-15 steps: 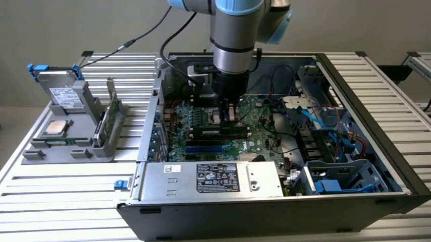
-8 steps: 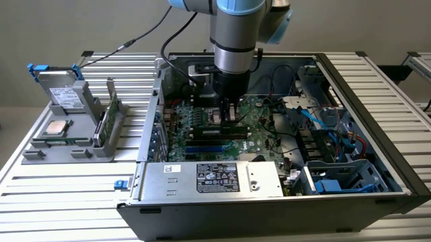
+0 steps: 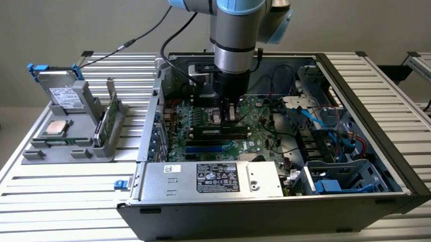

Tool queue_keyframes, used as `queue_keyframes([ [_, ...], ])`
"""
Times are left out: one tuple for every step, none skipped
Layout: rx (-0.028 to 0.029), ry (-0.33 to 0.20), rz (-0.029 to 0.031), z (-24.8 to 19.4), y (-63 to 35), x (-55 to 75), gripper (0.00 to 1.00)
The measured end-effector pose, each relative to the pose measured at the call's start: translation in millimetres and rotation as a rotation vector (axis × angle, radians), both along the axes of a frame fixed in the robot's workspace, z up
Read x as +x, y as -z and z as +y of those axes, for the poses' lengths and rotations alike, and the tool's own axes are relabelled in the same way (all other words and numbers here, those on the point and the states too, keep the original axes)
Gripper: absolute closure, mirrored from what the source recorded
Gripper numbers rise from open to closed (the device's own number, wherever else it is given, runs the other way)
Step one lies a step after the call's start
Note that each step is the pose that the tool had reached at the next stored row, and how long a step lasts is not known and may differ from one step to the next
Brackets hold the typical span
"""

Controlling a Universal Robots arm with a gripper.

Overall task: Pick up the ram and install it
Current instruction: 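Insert the ram into the slot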

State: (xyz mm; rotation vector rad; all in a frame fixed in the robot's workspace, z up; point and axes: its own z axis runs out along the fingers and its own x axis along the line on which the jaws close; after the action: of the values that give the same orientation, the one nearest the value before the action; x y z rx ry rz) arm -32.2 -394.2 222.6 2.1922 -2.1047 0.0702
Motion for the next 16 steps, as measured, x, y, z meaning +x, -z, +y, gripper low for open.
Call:
queue_keyframes([
  [0.0001,0.002,0.0,0.2,0.1,0.0,0.86],
  [0.0001,0.004,-0.0001,0.3,0.2,0.0,0.86],
  [0.0,0.005,0.0,0.2,0.1,0.0,0.86],
  [0.0,0.005,0.0,0.2,0.2,0.0,0.86],
  [-0.0001,0.005,0.0,0.2,0.2,0.0,0.86],
  [0.0001,0.005,-0.0001,0.2,0.4,0.0,0.86],
  [0.0002,0.005,-0.0001,0.3,0.7,0.0,0.86],
  [0.0001,0.005,-0.0001,0.3,1.1,0.0,0.86],
  [0.0,0.005,0.0,0.3,1.3,0.0,0.86],
  [-0.0001,0.005,0.0,0.2,1.4,0.0,0.86],
  [-0.0001,0.005,0.0,0.2,1.5,0.0,0.86],
  [-0.0001,0.005,0.0,0.2,1.7,0.0,0.86],
  [0.0,0.006,0.0,0.3,1.8,0.0,0.86],
  [0.0,0.006,0.0,0.3,1.8,0.0,0.86],
  [0.0,0.007,0.0,0.3,1.9,0.0,0.86],
  [0.0,0.009,0.0,0.3,2.0,-0.1,0.86],
])
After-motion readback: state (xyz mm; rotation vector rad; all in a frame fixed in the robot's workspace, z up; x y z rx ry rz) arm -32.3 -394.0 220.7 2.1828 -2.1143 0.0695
